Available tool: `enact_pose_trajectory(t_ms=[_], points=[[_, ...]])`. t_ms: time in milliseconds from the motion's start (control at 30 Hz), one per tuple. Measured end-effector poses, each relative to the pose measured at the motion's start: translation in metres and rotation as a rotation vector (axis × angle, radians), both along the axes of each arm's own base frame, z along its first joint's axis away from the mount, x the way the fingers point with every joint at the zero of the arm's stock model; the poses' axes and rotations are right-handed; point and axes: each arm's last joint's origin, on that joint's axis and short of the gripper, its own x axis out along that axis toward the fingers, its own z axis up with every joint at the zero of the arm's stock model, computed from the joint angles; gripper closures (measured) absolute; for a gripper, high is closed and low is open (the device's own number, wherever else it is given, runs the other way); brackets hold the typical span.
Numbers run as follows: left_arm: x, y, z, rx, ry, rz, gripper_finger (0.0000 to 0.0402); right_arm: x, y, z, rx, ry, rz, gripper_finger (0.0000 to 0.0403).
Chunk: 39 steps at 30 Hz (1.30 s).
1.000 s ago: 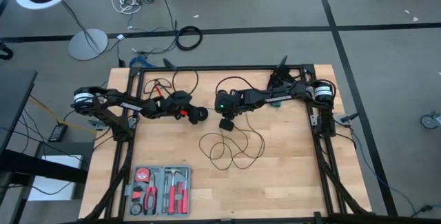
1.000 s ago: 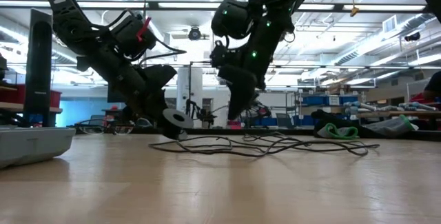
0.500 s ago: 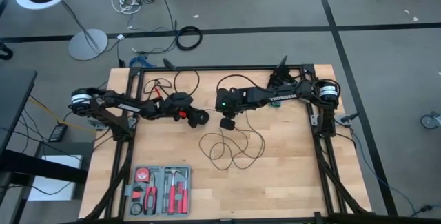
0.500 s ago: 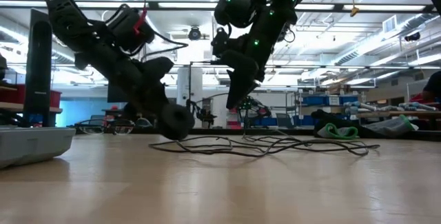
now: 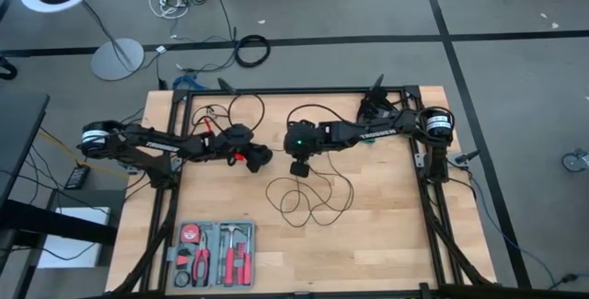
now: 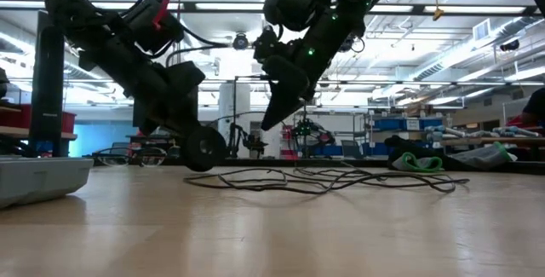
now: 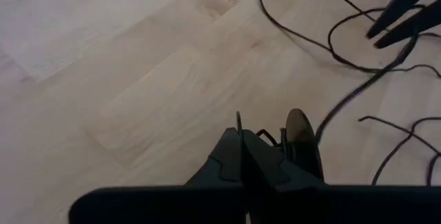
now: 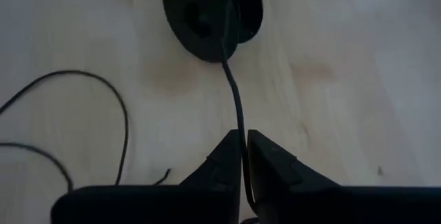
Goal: Coil cords
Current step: Coil the black wire onto the black spool
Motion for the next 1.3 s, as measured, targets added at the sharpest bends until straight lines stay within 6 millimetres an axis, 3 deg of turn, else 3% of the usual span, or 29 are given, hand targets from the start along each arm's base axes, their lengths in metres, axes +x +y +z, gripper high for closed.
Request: enact_pose_trajectory(t_ms=[500, 733, 1033, 1300], points=[[-0.003, 0.0, -0.002, -0.018, 0.046, 0.024, 0.0401, -0.004, -0.005, -0.006, 0.017, 0.014, -0.052, 0.0375], [-0.001, 0.0, -0.001, -0.027, 0.006, 0.021, 0.0401, -0.003, 0.002, -0.006, 0.014, 0.011, -0.095, 0.04], [0.008, -0.001, 0.01, -0.071, -0.157, -0.088, 0.0401, -0.007, -0.002, -0.027, 0.046, -0.006, -0.229, 0.0402], [0.012, 0.0, 0.018, -0.061, -0.244, -0.065, 0.0401, 0.001, 0.01, -0.054, 0.153, 0.023, -0.174, 0.0402]])
